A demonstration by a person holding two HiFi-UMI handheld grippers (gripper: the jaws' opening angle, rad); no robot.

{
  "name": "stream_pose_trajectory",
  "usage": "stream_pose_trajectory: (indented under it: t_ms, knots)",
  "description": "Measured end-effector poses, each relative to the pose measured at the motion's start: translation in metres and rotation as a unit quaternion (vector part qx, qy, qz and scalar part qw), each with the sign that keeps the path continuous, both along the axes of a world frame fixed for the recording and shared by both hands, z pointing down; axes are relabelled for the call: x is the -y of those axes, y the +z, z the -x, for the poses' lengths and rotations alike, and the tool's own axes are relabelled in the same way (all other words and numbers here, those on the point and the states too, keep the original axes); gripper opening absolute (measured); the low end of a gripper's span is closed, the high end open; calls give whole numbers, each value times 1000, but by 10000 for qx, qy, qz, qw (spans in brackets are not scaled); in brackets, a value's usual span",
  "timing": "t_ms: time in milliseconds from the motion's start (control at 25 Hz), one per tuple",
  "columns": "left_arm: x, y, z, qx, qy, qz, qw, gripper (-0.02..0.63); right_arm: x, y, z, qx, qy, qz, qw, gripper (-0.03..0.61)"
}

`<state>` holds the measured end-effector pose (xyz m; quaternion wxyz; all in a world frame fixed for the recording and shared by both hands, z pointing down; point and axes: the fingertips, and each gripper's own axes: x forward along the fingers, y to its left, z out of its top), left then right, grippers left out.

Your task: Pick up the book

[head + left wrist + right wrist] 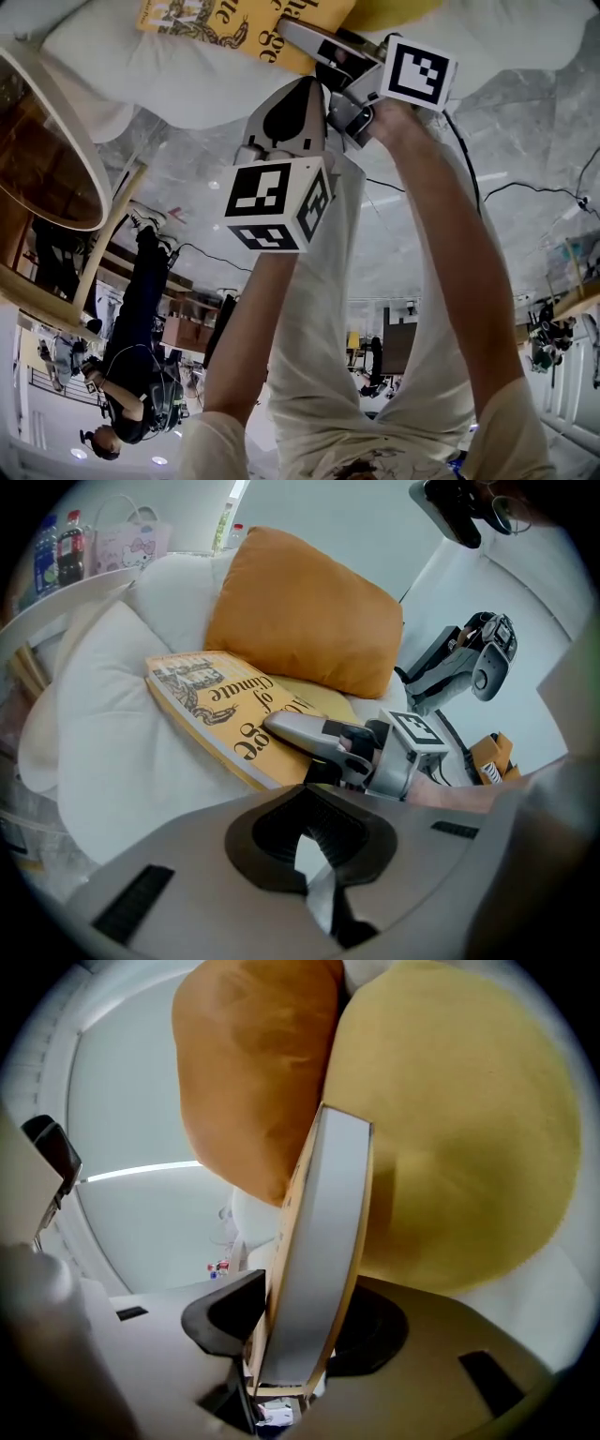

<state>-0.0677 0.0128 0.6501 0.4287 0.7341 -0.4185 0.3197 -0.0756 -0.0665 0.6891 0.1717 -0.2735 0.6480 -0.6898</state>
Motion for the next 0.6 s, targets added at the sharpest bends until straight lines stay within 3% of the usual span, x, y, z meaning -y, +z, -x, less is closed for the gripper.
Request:
stream_pose_trajectory:
  t_ms: [600]
  knots:
    - [31,-72,28,-48,-366,-178,9992,6,33,-45,-12,-486,86,497,9975,167]
